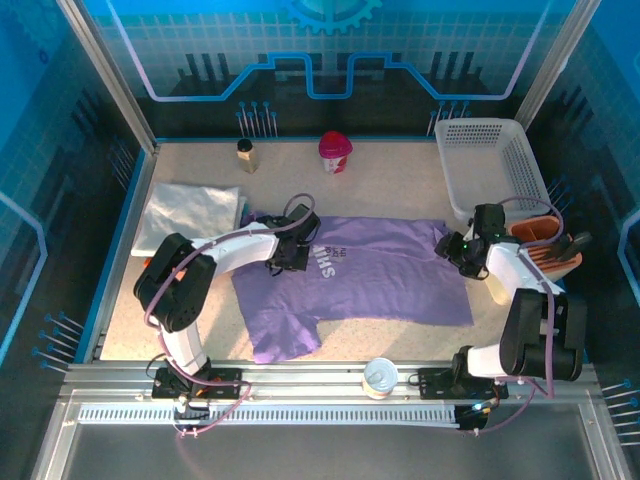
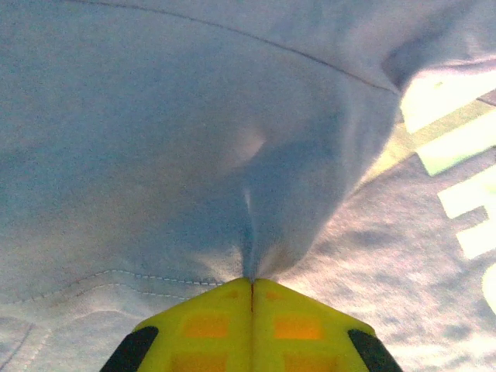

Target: Fold and stack the t-shirts

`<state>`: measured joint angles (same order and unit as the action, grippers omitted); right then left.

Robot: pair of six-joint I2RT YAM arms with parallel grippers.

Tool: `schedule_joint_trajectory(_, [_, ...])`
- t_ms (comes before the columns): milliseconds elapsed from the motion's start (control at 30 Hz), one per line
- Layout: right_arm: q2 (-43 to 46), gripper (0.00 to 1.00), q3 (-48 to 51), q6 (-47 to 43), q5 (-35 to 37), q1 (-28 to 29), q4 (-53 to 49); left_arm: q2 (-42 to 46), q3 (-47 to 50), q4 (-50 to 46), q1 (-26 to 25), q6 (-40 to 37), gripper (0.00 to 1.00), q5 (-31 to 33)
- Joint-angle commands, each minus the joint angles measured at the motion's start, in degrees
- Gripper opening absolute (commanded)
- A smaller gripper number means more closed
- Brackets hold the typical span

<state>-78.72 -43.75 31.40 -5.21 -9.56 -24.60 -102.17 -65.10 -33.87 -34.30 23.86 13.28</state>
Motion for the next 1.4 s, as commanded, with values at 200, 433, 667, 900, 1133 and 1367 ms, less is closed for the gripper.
schedule_joint_trajectory(200, [-3.9,0.39,-1.4,0.4,0.0,-1.4,6.5,5.5,-0.8,-3.4,-0.4,0.8,0.00,-10.5])
schedule_joint_trajectory(433, [-5.9,0.47,-2.3,-0.3,-1.5,1.0,9.3,5.0,-0.4,-3.4,0.0,0.9,0.00,-10.8])
schedule_joint_trajectory(667, [-8.0,0.60,-6.3,-3.1,2.4,3.3,6.7,7.3,0.6,-3.7,0.5,1.2,0.16,-10.3])
schedule_joint_trajectory(900, [-11.7,0.52,-11.7,-5.0,11.2,7.4,2.4,11.1,0.9,-4.7,5.5,0.0,0.33,-13.9])
schedule_joint_trajectory(1133, [-17.2,0.55,-16.9,-5.1,24.0,13.6,-3.0,7.1,0.2,-0.5,10.9,-2.6,0.35,-14.3])
schedule_joint_trajectory(1367, [-21.3,0.60,-22.2,-2.3,33.8,16.4,-9.5,-1.6,-4.2,0.7,12.2,-3.8,0.37,-9.1])
